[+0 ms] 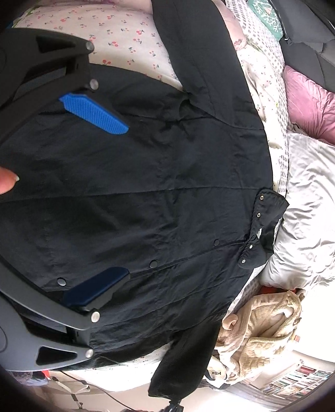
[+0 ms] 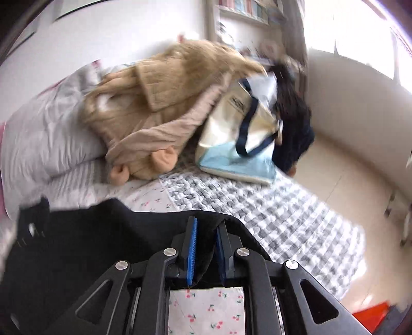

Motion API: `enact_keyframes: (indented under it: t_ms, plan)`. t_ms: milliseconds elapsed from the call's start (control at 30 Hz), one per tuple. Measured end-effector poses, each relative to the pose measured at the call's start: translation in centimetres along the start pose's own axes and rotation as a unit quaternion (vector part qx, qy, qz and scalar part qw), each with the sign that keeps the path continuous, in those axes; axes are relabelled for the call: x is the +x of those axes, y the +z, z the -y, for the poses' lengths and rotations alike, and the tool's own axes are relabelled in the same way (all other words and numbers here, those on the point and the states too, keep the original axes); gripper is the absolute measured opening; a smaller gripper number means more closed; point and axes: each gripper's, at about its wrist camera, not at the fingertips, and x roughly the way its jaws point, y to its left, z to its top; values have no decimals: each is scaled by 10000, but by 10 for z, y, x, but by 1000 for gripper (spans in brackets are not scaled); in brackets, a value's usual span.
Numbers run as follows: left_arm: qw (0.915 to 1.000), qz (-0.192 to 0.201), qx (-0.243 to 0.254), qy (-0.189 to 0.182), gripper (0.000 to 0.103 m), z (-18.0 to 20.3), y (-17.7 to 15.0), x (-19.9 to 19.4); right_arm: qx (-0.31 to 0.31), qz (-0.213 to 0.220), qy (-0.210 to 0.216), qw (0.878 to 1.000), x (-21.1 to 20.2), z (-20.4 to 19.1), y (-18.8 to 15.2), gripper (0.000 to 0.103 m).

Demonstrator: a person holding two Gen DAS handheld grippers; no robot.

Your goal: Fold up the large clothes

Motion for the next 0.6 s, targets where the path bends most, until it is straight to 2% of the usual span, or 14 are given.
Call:
enact_keyframes:
  t_ms: [67, 200, 233, 267, 333, 367, 433, 600]
  plan:
    - [10000, 19, 8, 5, 103, 0, 1, 0, 224, -125, 190, 9995, 9, 16, 2, 17]
    - [10000, -36, 46, 20, 103, 1, 3, 5, 250, -339, 167, 9990, 28, 37, -2, 26]
    - [10000, -64, 57, 7, 103, 1, 3, 7, 382, -302, 194, 9986, 30, 45, 0, 38]
    - [9999, -91, 71, -2, 103, 2, 3, 9, 490, -196, 213, 9984, 30, 51, 3, 60]
    - [9999, -116, 105, 1, 103, 5, 2, 11, 627, 34, 228, 9978, 30, 61, 11, 80]
    - [9999, -118, 124, 7, 103, 6, 3, 12, 678, 129, 269, 9973, 30, 66, 9, 81]
    - [9998, -120, 167, 36, 103, 9, 4, 15, 672, -5, 277, 9974, 38, 69, 8, 81]
    - [9995, -214, 187, 111, 103, 12, 3, 25, 469, -489, -156, 9976, 85, 75, -39, 81]
